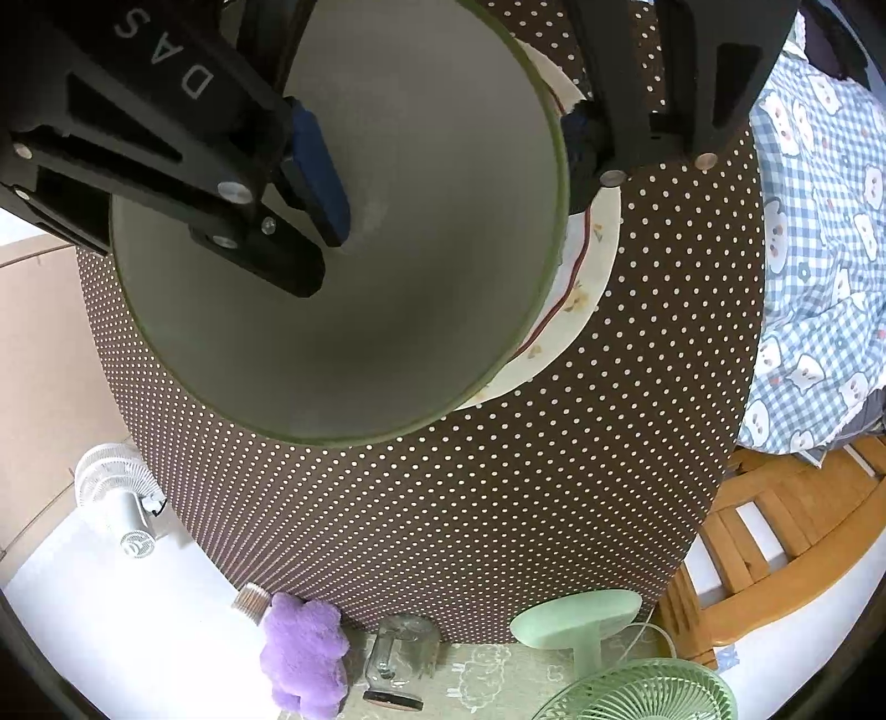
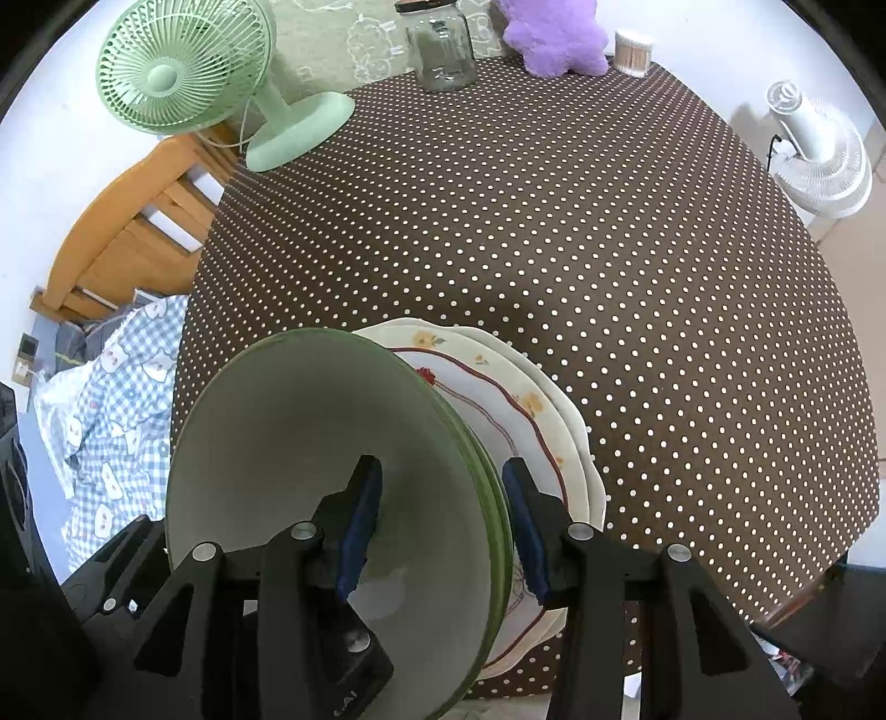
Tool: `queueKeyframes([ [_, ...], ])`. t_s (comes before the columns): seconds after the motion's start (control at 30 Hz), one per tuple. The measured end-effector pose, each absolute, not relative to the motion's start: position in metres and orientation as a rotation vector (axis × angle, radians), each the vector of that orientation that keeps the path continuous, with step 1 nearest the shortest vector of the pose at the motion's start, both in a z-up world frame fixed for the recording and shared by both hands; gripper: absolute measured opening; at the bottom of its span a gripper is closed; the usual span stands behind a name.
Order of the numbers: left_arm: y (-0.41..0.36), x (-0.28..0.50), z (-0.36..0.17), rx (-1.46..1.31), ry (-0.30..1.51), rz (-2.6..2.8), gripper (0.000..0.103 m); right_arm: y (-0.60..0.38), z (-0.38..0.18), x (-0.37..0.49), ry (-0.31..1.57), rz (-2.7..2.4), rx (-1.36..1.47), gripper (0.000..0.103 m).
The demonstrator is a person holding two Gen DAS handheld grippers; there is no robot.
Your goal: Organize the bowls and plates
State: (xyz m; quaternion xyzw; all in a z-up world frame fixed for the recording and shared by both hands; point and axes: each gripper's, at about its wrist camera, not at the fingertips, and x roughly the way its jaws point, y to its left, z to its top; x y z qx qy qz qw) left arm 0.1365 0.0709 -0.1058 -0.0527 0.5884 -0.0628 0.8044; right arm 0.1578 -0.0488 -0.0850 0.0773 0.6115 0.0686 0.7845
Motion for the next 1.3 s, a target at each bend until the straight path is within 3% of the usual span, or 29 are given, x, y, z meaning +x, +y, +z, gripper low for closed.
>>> queueKeyframes([
  [0.1,0.073,0.135,-0.102,-0.112,1.249,-0.139,0.075,-0.049,-0.082,0.157,1.311,0.135,0.163,0.069],
  [0.33,0.072,0.127,-0.082,-0.084,1.170,-0.123,0.091,-0.048,-0.056,0.151,1.223,0.157,0.104,0.076],
  [0.7,0.061,0.094,-0.041,-0.094,0.987,0.029,0.096,-0.076,-0.007,0.129,1.027,0.273,0.036,0.088],
  [1.3,0.008,0.032,-0.019,-0.096,0.751,0.109,0.097,-0.180,0.016,0.066,0.753,0.204,0.025,0.089],
])
